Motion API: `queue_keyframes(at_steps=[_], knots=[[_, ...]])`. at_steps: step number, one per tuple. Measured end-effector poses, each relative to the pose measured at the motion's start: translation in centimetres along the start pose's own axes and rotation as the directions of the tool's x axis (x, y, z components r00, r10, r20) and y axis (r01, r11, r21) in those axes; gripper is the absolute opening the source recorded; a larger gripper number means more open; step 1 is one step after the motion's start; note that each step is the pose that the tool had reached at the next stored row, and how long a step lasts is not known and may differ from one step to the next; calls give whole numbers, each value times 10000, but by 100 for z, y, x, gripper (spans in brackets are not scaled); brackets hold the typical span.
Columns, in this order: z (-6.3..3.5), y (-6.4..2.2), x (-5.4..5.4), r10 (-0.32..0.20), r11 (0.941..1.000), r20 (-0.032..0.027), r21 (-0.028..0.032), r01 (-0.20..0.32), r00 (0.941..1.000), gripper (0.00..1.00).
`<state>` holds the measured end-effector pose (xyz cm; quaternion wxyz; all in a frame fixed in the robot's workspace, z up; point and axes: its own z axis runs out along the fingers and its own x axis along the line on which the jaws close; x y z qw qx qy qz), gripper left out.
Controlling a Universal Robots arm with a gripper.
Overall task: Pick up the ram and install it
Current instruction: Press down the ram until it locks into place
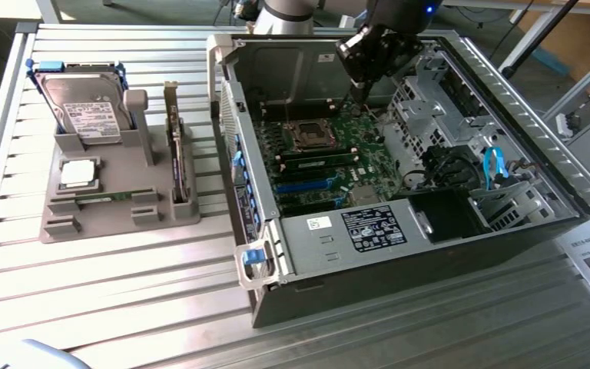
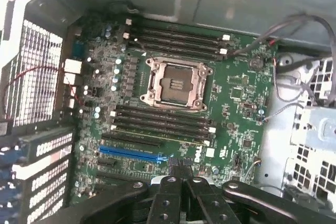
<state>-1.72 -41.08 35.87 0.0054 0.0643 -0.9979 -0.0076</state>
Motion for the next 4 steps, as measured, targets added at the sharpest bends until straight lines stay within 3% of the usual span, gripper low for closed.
queue_keyframes(at_steps=[1,4], knots=[[0,0,0,421,9991,7,-5,-421,9991,10],[0,0,0,708,9975,11,-8,-708,9975,10]])
